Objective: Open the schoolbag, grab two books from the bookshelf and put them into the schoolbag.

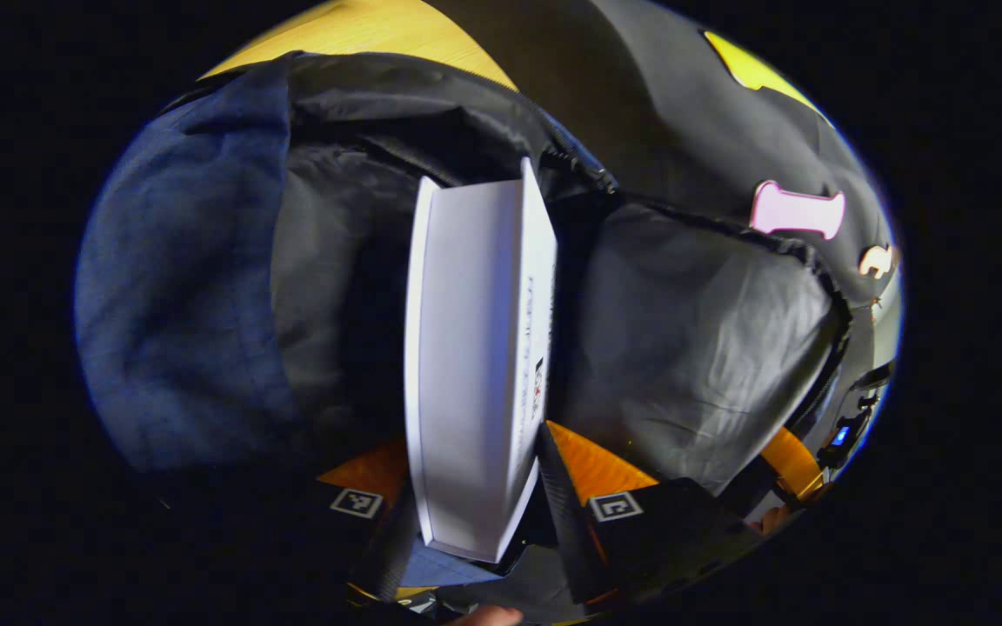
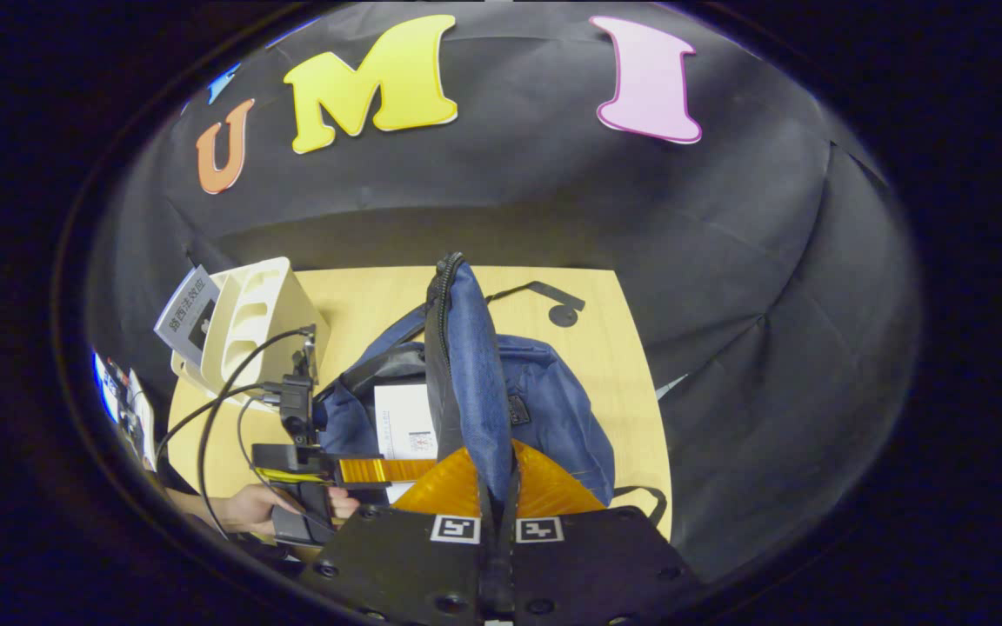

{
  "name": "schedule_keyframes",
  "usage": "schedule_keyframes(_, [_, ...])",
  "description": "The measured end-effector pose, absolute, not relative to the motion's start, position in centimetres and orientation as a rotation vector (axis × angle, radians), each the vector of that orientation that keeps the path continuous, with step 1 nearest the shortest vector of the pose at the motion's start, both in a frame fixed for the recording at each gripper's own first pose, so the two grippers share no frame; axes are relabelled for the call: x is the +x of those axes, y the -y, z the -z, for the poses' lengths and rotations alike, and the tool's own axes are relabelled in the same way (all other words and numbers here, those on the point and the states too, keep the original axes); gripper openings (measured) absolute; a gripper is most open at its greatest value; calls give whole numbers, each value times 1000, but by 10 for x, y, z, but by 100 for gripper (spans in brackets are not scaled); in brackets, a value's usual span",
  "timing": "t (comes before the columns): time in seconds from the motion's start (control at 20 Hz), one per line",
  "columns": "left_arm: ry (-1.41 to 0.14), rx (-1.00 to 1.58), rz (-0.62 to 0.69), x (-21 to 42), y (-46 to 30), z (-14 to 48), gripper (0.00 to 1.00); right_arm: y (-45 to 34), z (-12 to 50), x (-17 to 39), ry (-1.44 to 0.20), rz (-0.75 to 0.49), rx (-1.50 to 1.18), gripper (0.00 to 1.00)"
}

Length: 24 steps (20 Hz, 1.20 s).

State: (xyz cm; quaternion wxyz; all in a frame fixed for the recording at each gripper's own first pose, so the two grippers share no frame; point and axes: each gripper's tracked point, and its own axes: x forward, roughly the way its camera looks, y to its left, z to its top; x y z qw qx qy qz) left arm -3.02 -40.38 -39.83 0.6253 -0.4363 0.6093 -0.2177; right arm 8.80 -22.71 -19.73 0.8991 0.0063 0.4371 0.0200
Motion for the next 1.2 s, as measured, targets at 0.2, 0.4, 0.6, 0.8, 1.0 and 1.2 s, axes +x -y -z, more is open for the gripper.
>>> schedule_keyframes(0.2, [-1391, -740, 397, -31, 373, 396, 86, 226, 202, 87, -903, -44, 2, 0])
schedule_keyframes(0.4, [-1283, -450, 351, -25, 316, 366, 96, 222, 204, 85, -903, -52, -6, 0])
schedule_keyframes(0.6, [-1141, -368, 304, -5, 274, 311, 96, 215, 205, 84, -904, -57, -10, 0])
schedule_keyframes(0.8, [-898, -292, 248, 28, 206, 223, 96, 207, 204, 82, -904, -64, -36, 0])
schedule_keyframes(1.0, [-743, -158, 179, 43, 135, 163, 98, 199, 203, 79, -901, -62, -35, 0])
schedule_keyframes(1.2, [-717, -15, 134, 41, 72, 140, 99, 193, 203, 77, -897, -55, -23, 0])
